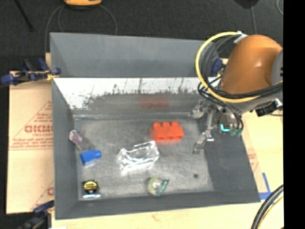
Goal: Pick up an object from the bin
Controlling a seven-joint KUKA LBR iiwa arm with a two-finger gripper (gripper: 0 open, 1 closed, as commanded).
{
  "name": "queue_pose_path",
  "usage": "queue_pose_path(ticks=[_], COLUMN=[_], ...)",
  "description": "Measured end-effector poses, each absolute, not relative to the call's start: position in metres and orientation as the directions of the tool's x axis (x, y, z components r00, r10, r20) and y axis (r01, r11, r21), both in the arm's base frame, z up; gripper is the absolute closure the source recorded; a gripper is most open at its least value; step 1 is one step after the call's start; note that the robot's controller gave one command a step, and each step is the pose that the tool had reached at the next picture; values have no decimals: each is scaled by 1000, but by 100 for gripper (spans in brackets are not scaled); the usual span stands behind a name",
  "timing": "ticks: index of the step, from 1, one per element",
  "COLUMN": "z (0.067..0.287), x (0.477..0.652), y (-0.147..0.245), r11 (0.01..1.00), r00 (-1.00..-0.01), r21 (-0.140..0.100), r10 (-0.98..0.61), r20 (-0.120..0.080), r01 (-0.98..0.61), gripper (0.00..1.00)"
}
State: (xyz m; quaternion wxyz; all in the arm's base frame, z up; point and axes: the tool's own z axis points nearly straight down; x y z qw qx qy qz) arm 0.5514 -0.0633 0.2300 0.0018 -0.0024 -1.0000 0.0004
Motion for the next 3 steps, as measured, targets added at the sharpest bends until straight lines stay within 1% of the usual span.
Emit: queue_pose_path(ticks=[1,2,3], z=[93,78,80], x=[581,563,564], y=[5,49,49], r11=[977,993,993], r00=[-977,-993,-993], r21=[-1,-3,-3], r10=[-214,-115,-116], r20=[-9,-13,-12], r01=[-214,-115,-116], gripper=[0,0,100])
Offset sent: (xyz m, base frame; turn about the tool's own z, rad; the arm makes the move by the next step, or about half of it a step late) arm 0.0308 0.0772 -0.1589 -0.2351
